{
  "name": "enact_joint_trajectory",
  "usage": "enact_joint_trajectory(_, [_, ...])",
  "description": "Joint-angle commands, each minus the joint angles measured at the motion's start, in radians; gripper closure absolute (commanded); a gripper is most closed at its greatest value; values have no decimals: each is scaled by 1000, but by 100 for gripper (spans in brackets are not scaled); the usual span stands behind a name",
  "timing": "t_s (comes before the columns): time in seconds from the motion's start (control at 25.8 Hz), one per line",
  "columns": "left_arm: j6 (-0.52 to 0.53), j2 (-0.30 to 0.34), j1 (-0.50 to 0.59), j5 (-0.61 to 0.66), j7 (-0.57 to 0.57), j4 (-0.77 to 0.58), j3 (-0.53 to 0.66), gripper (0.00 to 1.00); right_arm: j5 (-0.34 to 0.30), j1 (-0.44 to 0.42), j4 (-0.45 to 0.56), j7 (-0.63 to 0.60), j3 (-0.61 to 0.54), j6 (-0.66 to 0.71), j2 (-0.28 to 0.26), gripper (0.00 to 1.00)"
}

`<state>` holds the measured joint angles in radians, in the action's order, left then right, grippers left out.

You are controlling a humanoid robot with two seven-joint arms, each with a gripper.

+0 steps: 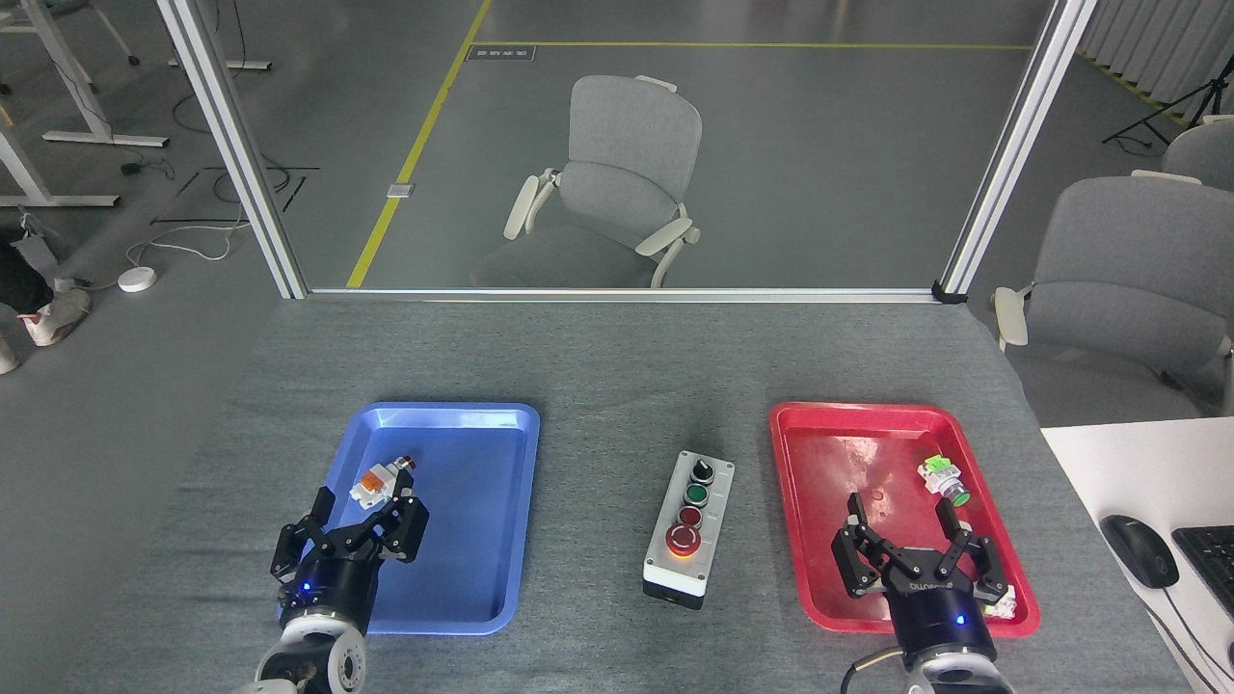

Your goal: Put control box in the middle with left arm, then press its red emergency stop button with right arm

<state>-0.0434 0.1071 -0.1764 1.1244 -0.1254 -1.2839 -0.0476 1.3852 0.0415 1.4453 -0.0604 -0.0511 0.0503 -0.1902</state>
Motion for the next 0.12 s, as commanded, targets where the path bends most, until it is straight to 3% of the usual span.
enact_joint_trajectory(0.0, [0,0,0,0,0,0,0,1,0,0,9,1,8,0,3,2])
enact_joint_trajectory(0.08, [0,0,0,0,0,0,0,1,0,1,9,1,8,0,5,2])
